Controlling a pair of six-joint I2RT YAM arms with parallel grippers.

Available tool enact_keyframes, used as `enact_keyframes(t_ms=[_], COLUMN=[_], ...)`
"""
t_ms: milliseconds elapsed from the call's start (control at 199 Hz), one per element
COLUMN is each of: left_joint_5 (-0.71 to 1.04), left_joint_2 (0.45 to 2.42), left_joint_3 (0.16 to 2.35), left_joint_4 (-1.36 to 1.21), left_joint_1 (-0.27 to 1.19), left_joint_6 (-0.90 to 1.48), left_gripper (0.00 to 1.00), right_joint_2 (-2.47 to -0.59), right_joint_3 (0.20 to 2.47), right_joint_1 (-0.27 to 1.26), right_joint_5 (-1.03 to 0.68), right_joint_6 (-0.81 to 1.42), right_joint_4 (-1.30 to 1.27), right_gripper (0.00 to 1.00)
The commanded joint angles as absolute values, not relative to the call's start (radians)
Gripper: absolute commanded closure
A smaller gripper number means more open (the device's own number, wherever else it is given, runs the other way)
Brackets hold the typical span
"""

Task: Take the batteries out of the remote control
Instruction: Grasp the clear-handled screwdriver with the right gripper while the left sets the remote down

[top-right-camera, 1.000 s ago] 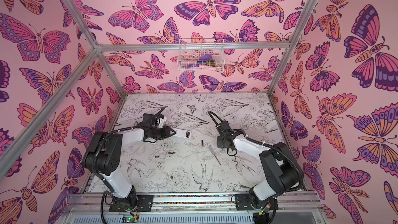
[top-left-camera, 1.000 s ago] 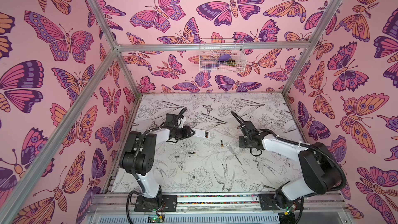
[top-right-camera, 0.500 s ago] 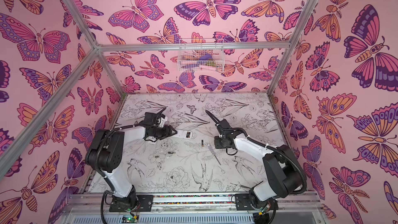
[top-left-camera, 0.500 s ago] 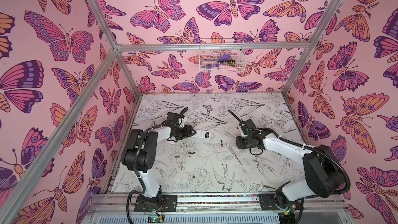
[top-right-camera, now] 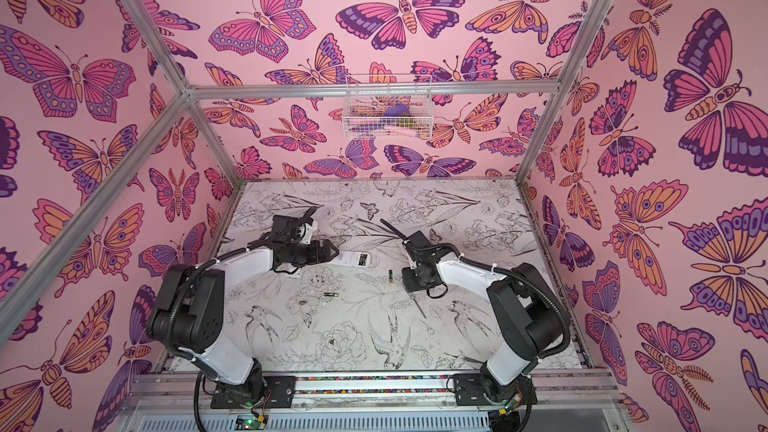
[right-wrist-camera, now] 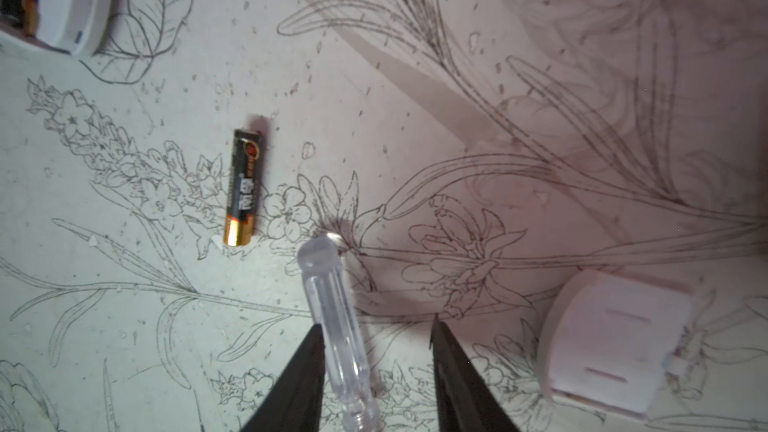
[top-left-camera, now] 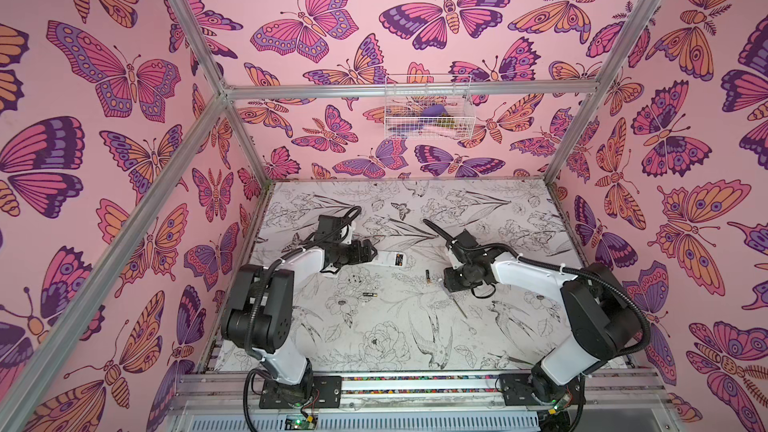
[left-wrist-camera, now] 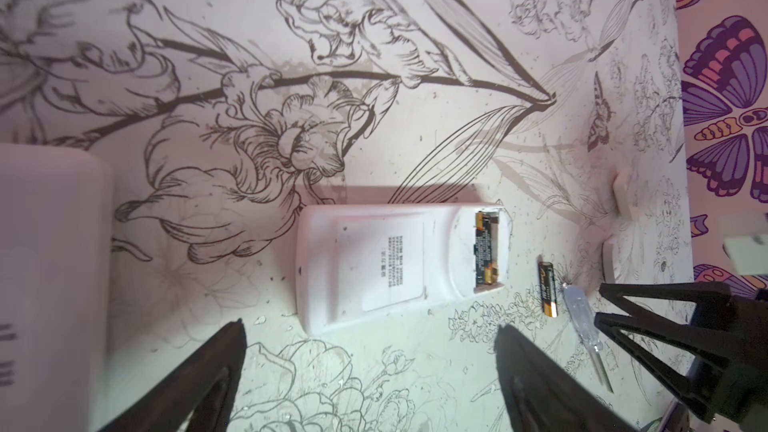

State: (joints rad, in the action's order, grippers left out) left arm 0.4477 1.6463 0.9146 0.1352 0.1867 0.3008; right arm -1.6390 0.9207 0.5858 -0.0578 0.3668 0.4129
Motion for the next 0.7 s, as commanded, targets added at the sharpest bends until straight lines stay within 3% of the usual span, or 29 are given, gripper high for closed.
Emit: enact_keyframes(t_ms=[0,401,692], left_joint_5=[0.432,0.465,0.464], left_joint_2=[1.607,1.58,1.58], left_joint_3=[0.901,0.909,0.917], left_joint_4=[0.153,0.147,0.162], left_joint_1=[0.174,0.164,0.156], left_joint_6=[0.258,0.229,0.215], left_gripper=[0.03,0.0,0.0], right_joint_2=[-1.658,-1.728,-1.737], right_joint_3=[0.946,0.932,0.955], right_joint_1=[0.593,0.598,0.597], right_joint_5=[-0.07,-0.07,-0.055], right_joint_6=[0.349,0.342,0.347], right_joint_4=[0.437,0.411,0.445], right_gripper=[0.57,0.65,0.86])
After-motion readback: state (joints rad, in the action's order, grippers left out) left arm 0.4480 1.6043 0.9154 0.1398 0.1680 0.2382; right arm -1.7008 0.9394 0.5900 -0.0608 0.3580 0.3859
